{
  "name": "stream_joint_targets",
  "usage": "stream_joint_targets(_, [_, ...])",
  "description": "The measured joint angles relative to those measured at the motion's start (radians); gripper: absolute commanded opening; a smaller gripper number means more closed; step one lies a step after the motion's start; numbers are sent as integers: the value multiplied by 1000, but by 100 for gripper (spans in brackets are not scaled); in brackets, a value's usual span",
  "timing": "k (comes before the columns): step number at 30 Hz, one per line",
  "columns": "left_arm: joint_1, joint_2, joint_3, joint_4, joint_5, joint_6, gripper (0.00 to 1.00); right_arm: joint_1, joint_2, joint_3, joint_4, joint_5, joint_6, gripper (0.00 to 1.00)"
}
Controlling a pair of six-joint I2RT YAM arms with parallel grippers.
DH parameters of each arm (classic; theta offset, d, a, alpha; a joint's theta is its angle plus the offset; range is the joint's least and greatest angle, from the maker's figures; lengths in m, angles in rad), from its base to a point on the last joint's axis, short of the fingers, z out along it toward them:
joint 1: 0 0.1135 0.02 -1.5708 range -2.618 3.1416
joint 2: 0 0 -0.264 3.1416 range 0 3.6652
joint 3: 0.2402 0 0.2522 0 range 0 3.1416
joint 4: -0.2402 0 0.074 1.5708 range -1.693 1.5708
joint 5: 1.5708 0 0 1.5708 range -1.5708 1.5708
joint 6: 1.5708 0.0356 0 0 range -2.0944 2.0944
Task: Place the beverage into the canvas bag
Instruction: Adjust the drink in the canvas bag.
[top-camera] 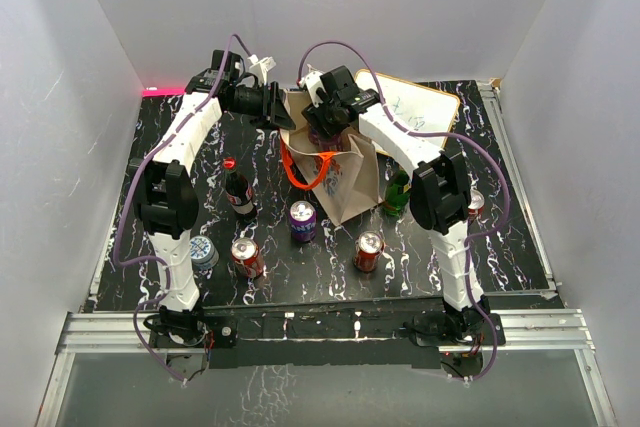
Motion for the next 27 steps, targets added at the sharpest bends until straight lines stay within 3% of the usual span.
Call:
stream_joint_targets(8, [0, 0, 18, 2, 0, -10, 43, -7, 0, 0, 16, 27, -31, 78])
stream_joint_targets(27, [25, 33, 83, 60, 8, -93, 66, -31, -111, -6, 35, -183, -23, 78])
